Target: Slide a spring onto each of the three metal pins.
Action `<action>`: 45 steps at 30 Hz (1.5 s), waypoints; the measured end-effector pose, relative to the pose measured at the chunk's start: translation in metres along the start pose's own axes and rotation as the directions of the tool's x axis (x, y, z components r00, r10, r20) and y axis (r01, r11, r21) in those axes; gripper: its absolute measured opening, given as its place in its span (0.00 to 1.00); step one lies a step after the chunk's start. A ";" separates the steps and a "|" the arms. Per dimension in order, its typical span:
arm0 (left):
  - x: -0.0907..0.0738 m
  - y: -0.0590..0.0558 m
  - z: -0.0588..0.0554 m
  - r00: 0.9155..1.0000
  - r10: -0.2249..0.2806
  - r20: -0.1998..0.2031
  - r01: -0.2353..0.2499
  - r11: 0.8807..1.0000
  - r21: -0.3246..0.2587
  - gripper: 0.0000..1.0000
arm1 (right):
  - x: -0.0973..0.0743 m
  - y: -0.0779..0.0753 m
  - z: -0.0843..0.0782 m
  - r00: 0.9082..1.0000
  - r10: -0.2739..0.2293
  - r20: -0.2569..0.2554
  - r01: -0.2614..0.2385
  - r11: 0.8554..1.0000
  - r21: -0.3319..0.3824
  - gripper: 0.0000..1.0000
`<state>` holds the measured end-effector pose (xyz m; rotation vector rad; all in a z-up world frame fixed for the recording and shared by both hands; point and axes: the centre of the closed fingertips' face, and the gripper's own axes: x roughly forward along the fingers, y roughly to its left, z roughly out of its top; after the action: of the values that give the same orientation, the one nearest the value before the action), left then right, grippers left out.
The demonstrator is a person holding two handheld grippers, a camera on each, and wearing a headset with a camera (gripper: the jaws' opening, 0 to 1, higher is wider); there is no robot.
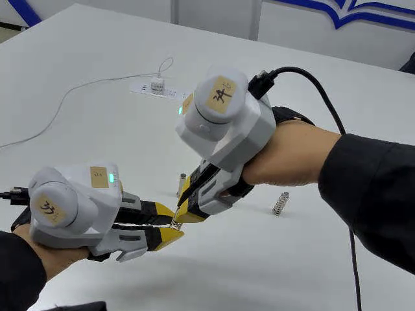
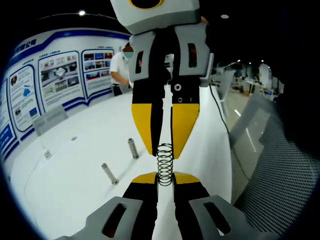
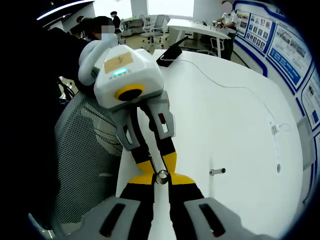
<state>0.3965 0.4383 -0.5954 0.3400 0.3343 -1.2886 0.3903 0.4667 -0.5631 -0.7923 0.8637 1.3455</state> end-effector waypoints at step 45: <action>-0.019 0.022 -0.008 0.996 0.090 0.006 -0.088 0.989 -0.122 0.38 | 0.006 -0.024 -0.018 0.997 -0.040 -0.061 0.039 0.999 -0.014 0.12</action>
<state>0.4124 0.4636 -0.5933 0.2412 0.3821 -1.1763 0.4136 0.4518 -0.5772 -0.8598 0.8839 1.2983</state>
